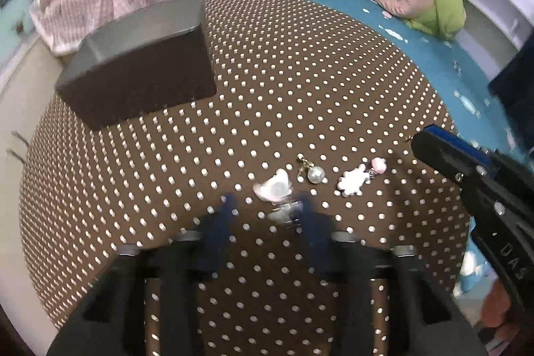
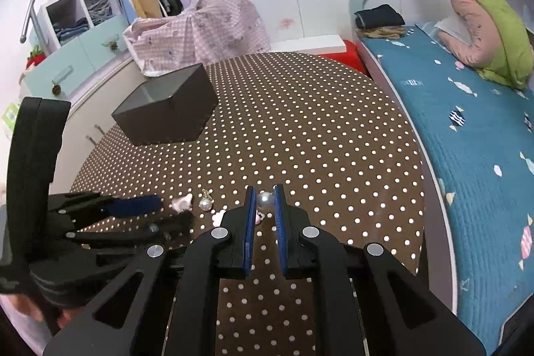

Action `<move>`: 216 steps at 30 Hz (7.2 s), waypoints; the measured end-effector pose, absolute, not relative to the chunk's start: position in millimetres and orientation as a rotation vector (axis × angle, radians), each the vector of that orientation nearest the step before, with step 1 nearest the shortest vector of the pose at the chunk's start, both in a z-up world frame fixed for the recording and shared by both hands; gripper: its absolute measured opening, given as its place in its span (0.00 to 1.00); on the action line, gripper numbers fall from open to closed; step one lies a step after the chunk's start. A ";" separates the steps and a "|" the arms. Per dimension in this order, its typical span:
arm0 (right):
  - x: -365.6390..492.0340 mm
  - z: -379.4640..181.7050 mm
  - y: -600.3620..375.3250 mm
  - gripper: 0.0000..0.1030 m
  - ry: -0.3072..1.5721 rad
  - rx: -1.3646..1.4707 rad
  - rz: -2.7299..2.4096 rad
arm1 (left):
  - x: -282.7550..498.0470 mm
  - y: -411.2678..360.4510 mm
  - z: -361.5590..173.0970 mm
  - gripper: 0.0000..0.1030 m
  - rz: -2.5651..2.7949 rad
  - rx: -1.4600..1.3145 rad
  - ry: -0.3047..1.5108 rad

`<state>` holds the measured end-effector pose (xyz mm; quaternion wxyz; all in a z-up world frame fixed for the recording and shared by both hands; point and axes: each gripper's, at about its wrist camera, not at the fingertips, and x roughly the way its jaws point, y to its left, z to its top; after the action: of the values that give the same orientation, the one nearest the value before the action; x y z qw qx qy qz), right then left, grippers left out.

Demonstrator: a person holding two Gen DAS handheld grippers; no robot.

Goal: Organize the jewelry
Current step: 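Grasp a pearl earring with the right tool while the left tool grasps a white charm, then lower the pearl earring and white charm into the box and open both tools, then withdraw both open tools from the box toward the last charms, then grasp the pink bunny charm with the right tool while the left tool grasps a pearl earring, then lower the bunny charm and pearl earring into the box and open both tools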

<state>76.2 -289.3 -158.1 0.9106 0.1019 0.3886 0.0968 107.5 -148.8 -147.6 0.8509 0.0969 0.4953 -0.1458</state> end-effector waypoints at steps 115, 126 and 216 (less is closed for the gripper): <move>96.5 -154.3 -232.5 0.79 0.913 0.098 0.118 | 128.9 -37.6 -104.4 0.69 -0.246 0.064 1.057; 81.3 -182.8 -236.4 0.77 0.886 0.072 0.065 | 122.1 -73.2 -121.9 0.69 -0.300 0.112 1.107; 190.2 -69.3 -153.9 0.37 0.705 0.027 0.285 | 208.2 -5.1 -51.1 0.09 -0.170 -0.022 0.914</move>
<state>190.2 -153.9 -69.3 0.9286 0.0132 0.3438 0.1390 208.2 -5.1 -51.1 0.8937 -0.0105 0.4409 -0.0821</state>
